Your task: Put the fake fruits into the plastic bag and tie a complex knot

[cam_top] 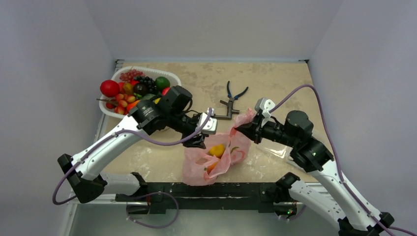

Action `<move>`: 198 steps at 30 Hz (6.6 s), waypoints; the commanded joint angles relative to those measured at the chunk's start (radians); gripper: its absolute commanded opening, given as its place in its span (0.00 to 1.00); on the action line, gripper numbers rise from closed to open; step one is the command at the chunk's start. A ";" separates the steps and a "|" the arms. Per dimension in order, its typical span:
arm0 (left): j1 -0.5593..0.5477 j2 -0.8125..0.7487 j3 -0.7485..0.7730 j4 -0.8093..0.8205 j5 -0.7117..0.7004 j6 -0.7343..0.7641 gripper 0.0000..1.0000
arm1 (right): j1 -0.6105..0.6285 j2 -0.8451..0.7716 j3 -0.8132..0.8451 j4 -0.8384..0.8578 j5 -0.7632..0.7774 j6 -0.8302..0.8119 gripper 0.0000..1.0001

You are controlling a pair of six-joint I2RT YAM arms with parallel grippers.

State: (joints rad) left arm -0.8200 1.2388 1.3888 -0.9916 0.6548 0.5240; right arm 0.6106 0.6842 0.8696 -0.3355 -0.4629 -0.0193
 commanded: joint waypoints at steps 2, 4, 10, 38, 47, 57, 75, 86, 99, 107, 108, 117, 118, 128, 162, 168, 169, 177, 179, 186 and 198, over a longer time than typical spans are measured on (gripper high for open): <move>-0.081 0.083 0.024 -0.106 0.114 0.335 0.47 | 0.005 0.001 0.026 0.006 -0.004 -0.010 0.00; -0.111 0.092 -0.010 -0.092 0.115 0.368 0.48 | 0.005 0.007 0.030 0.006 -0.001 -0.012 0.00; -0.182 0.137 -0.095 0.068 -0.004 0.322 0.55 | 0.006 0.016 0.036 0.005 0.001 -0.009 0.00; 0.035 -0.170 -0.096 0.409 -0.077 -0.026 0.00 | -0.012 -0.033 0.000 -0.060 0.092 0.011 0.00; 0.061 -0.251 -0.124 0.641 -0.431 -0.018 0.00 | -0.028 0.004 0.002 -0.151 0.148 0.054 0.00; 0.166 -0.445 -0.316 0.579 -0.337 0.102 0.00 | -0.029 0.181 -0.016 -0.196 0.378 -0.064 0.00; 0.262 -0.513 -0.119 0.130 -0.105 -0.307 1.00 | -0.047 0.187 0.055 -0.143 0.136 -0.138 0.00; 0.390 -0.153 0.054 0.187 0.163 -0.342 1.00 | -0.046 0.170 0.075 -0.155 0.069 -0.142 0.00; 0.400 0.072 0.071 0.446 0.397 -0.491 1.00 | -0.045 0.179 0.086 -0.147 0.039 -0.189 0.00; 0.395 0.015 0.064 0.597 0.386 -0.545 0.00 | -0.068 0.243 0.246 -0.362 0.100 -0.327 0.00; 0.396 -0.009 0.051 0.575 0.378 -0.532 0.00 | -0.076 0.241 0.264 -0.372 0.101 -0.332 0.00; 0.441 -0.352 -0.259 0.525 0.279 -0.328 0.00 | -0.080 0.297 0.224 -0.357 0.142 -0.320 0.00; 0.442 -0.377 -0.290 0.498 0.277 -0.280 0.00 | -0.080 0.312 0.190 -0.341 0.164 -0.317 0.00; 0.433 -0.493 -0.506 0.121 0.337 0.196 0.00 | -0.065 0.502 0.009 -0.185 0.226 -0.308 0.00; 0.384 -0.444 -0.303 0.587 0.176 -0.515 0.00 | 0.099 0.382 0.383 -0.106 -0.146 -0.131 0.89; 0.384 -0.451 -0.335 0.649 0.186 -0.567 0.00 | 0.203 0.450 0.317 0.062 -0.086 -0.163 0.74; 0.384 -0.449 -0.336 0.656 0.186 -0.569 0.00 | 0.210 0.467 0.308 0.083 -0.082 -0.164 0.72; 0.368 -0.422 -0.350 0.678 0.183 -0.529 0.00 | 0.242 0.530 0.286 0.260 -0.004 -0.122 0.32; 0.346 -0.409 -0.349 0.675 0.146 -0.483 0.00 | 0.244 0.542 0.299 0.263 -0.017 -0.119 0.16; 0.254 -0.333 -0.300 0.622 0.055 -0.394 0.06 | 0.247 0.539 0.310 0.261 -0.037 -0.108 0.00; 0.262 -0.372 -0.116 0.290 0.025 -0.093 0.99 | 0.248 0.500 0.274 0.230 -0.065 -0.157 0.00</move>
State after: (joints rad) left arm -0.5621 0.8646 1.1988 -0.6033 0.6865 0.2577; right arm 0.8509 1.2144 1.1522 -0.1341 -0.4961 -0.1513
